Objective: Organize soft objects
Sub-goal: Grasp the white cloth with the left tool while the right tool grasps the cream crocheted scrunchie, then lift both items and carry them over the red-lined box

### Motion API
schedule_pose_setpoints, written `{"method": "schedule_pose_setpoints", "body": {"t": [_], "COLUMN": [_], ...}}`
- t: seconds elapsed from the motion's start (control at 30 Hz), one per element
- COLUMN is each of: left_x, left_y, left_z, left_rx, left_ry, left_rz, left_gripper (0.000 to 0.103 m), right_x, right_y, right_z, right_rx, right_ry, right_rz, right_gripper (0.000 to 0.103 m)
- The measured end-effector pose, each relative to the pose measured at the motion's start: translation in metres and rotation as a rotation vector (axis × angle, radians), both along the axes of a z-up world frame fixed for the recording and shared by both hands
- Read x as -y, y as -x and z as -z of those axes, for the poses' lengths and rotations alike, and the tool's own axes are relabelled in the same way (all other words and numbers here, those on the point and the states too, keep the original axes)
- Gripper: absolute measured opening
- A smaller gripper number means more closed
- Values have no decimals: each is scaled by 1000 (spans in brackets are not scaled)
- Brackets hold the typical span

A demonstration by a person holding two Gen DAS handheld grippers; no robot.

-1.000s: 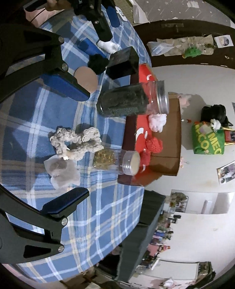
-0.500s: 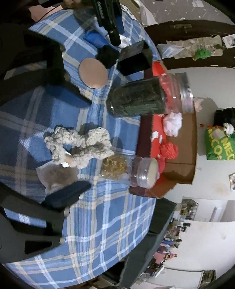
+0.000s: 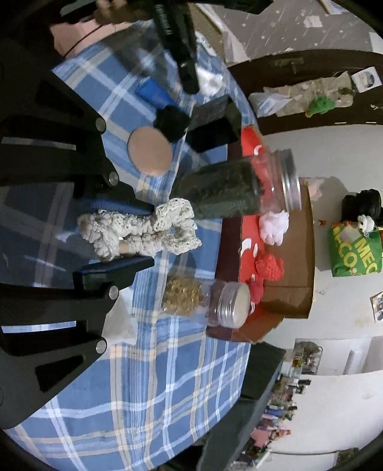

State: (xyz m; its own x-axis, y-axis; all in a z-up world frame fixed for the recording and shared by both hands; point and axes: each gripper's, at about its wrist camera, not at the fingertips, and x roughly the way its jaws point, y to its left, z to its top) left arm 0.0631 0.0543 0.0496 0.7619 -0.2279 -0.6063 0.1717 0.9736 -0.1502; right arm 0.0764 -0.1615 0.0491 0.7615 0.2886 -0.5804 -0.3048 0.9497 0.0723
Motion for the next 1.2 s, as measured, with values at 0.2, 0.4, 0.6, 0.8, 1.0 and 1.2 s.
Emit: {"method": "schedule_pose_setpoints", "body": {"t": [0.2,0.4,0.6,0.8,1.0,1.2], "left_x": [36,62,71,70,67,59], "left_y": [1,-5,-9,-11,-12,-17], "left_z": [-4,-2,-3,-1,0,-5], "left_rx": [-6,-11,-16,-27,-32,-46], "left_ry": [46,72,81,85,76,63], "left_rz": [150,228,247,245,238,217], "left_gripper": [13,13,13,13,13,13], "right_x": [-3,-4,-5,-5,2,14], "right_y": [0,0,-2,-2,-3,-4], "right_z": [-5,-7,-6,-5,-5,-7], "right_rx": [-17,-22,-28,-32,-40,-50], "right_ry": [-62,-86,-94,-92,-88,-85], "right_rz": [-38,-56,-64,-63,-48,-24], "right_gripper": [27,27,27,27,27,27]}}
